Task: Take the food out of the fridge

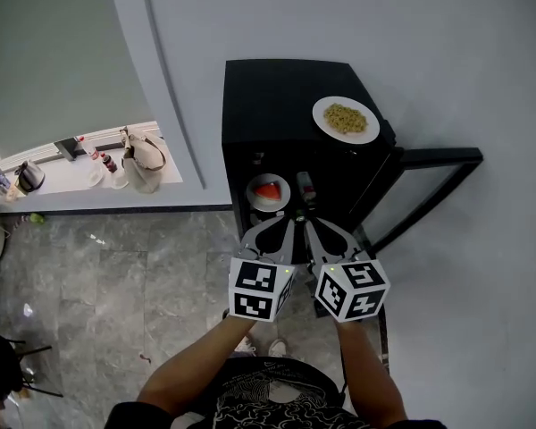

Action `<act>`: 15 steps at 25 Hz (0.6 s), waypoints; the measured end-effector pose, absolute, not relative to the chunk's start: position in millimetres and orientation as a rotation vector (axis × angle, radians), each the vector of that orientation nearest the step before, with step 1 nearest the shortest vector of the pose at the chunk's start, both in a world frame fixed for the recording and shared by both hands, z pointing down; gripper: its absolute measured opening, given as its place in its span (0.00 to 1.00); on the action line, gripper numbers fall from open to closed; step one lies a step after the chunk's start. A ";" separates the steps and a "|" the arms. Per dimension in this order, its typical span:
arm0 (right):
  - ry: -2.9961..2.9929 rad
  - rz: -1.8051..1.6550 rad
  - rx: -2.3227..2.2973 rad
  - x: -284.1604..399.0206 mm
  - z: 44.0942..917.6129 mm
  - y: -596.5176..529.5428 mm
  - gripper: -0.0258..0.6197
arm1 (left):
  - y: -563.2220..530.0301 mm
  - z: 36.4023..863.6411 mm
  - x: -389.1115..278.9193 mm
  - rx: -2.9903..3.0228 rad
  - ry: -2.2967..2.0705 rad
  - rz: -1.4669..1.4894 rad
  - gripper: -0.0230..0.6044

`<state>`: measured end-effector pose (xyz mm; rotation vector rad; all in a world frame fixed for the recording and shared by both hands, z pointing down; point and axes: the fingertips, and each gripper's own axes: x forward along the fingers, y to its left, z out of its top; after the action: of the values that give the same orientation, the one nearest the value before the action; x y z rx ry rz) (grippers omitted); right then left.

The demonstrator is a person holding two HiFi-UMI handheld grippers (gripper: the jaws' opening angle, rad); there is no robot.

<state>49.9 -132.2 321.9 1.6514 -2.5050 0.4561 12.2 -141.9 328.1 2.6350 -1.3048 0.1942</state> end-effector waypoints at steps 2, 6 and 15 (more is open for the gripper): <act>-2.489 0.426 1.627 46.4 326.2 -131.2 0.05 | -141.1 331.3 11.0 2.627 -1.314 0.204 0.04; -2.508 0.437 1.600 42.0 328.9 -129.4 0.05 | -137.9 335.5 8.3 2.616 -1.328 0.212 0.04; -2.565 0.561 1.555 42.9 346.3 -123.3 0.06 | -132.8 343.0 5.4 2.583 -1.376 0.189 0.04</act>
<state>42.9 -123.3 346.3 1.5548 -2.5655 0.5610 5.4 -132.8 343.0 2.5832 -1.3763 0.1893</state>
